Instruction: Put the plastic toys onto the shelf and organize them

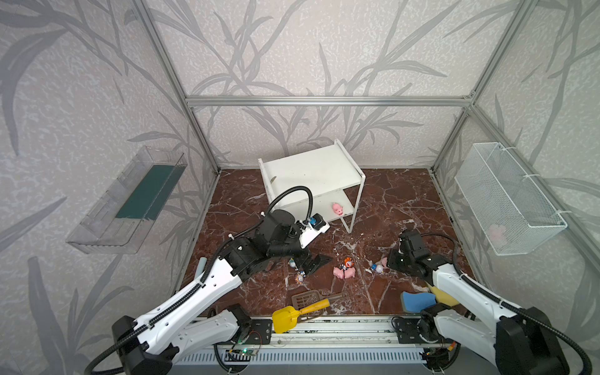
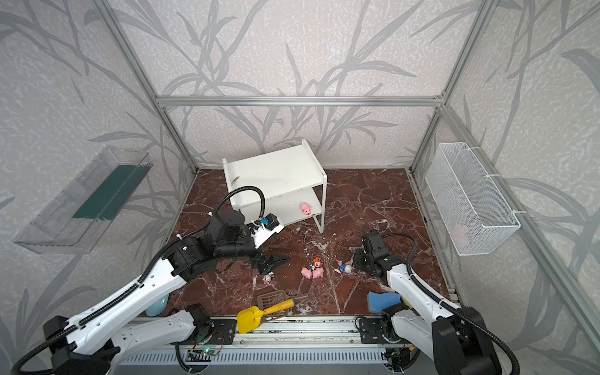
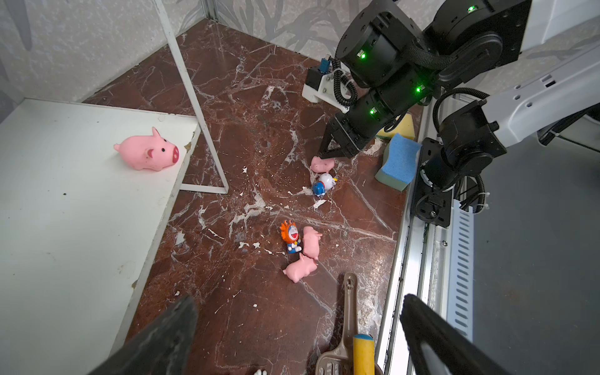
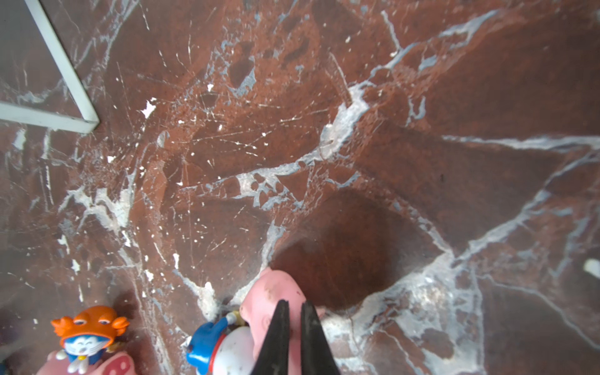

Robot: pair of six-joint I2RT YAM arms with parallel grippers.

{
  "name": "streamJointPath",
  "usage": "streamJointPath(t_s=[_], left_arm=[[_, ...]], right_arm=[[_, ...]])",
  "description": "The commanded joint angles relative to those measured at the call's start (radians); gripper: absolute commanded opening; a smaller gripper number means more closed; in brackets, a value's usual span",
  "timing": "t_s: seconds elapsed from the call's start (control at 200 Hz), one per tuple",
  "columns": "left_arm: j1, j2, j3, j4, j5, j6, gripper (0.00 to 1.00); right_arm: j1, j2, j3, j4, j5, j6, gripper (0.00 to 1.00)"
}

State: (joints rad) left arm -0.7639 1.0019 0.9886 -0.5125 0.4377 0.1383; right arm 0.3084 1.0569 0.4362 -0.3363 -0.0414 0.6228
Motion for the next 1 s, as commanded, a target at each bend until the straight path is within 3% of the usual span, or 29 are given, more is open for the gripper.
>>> streamJointPath(t_s=[0.0, 0.19, 0.36, 0.51, 0.78, 0.995], left_arm=[[0.0, -0.009, 0.018, -0.001, -0.008, 0.02, 0.99], [-0.001, -0.009, 0.018, 0.001, -0.01, 0.021, 0.99], [0.0, -0.009, 0.017, 0.001, -0.014, 0.021, 0.99], [0.0, -0.013, 0.015, 0.003, -0.019, 0.023, 0.99], [0.001, -0.018, 0.009, 0.007, -0.034, 0.026, 0.99], [0.001, -0.007, 0.012, 0.007, -0.026, 0.023, 0.99]], right_arm=[[0.003, -0.001, -0.001, 0.026, -0.032, -0.011, 0.05], [0.003, -0.024, 0.012, 0.017, 0.042, 0.001, 0.0], [0.002, -0.009, 0.009, 0.014, 0.223, 0.086, 0.0], [0.001, 0.032, 0.07, -0.043, 0.358, 0.074, 0.0], [0.045, 0.153, 0.108, -0.021, 0.369, 0.029, 0.03], [0.165, 0.192, 0.114, 0.008, 0.399, 0.025, 0.08]])
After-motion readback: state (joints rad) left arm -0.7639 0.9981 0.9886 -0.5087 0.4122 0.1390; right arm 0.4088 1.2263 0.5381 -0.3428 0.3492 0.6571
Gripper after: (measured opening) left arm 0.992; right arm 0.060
